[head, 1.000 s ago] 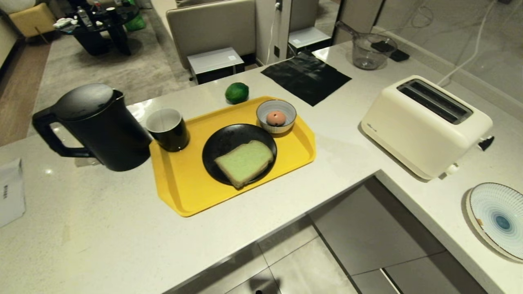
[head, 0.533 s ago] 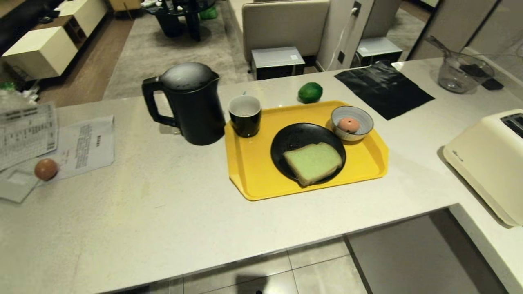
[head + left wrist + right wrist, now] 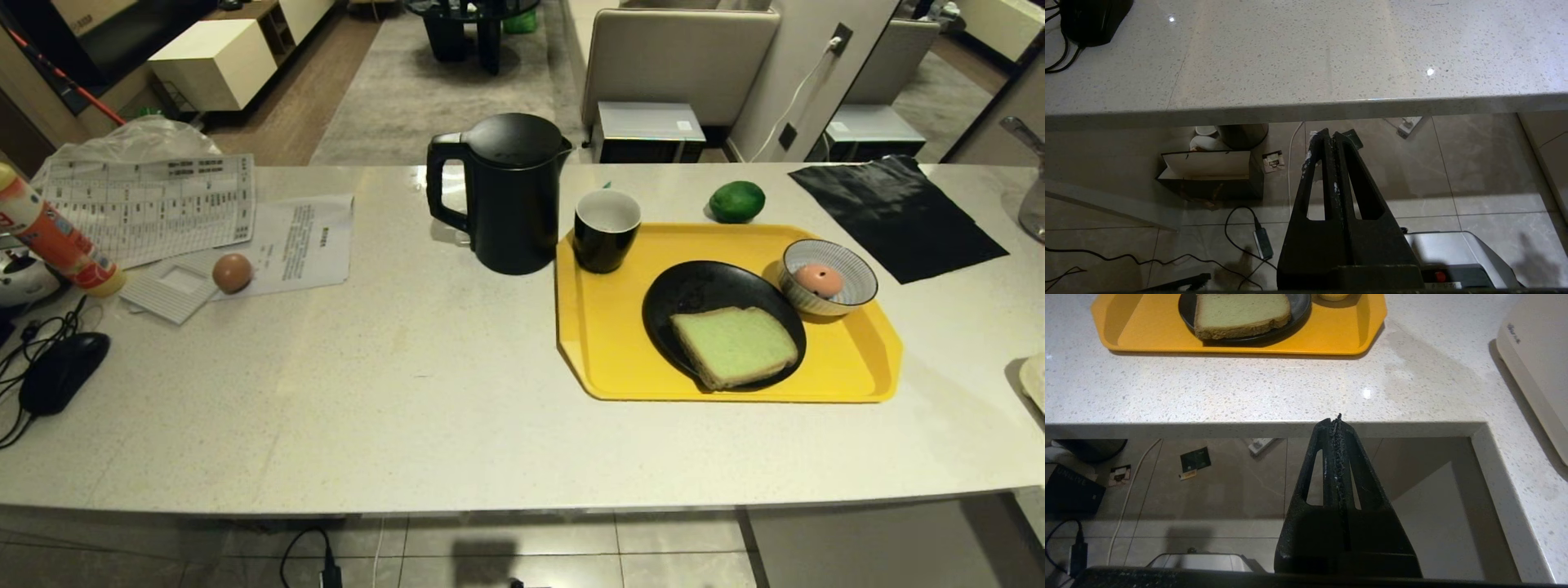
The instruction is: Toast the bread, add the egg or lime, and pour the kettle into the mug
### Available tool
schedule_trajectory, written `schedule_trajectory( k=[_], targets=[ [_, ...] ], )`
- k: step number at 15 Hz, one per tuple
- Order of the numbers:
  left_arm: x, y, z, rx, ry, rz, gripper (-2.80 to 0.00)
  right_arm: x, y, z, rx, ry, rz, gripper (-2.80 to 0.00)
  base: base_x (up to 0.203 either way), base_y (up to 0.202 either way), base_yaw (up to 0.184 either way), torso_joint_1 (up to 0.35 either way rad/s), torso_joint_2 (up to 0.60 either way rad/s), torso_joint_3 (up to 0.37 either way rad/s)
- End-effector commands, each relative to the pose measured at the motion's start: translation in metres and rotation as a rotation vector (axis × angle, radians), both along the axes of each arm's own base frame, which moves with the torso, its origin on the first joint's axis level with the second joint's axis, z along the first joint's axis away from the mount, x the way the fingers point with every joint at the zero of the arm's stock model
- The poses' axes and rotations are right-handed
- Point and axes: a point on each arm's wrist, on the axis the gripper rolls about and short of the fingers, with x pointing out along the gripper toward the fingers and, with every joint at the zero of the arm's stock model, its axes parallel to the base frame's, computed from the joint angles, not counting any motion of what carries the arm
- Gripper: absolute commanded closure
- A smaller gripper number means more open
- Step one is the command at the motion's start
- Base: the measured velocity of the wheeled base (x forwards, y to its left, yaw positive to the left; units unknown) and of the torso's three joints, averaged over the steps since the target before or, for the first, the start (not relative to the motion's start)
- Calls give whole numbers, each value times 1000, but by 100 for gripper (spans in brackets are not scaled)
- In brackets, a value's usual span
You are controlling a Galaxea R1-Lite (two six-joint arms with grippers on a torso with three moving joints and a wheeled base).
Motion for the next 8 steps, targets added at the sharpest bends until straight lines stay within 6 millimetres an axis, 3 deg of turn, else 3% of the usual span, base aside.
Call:
schedule_trajectory(
  k=[1, 8],
  targets=[
    [0, 0, 0, 0, 1, -1, 0, 2, 0, -7, 1, 28, -1, 0, 0, 0, 0, 0, 0, 0],
    [0, 0, 0, 2, 3, -2, 0, 2, 0, -8, 4, 29, -1, 0, 0, 0, 0, 0, 0, 0]
  ],
)
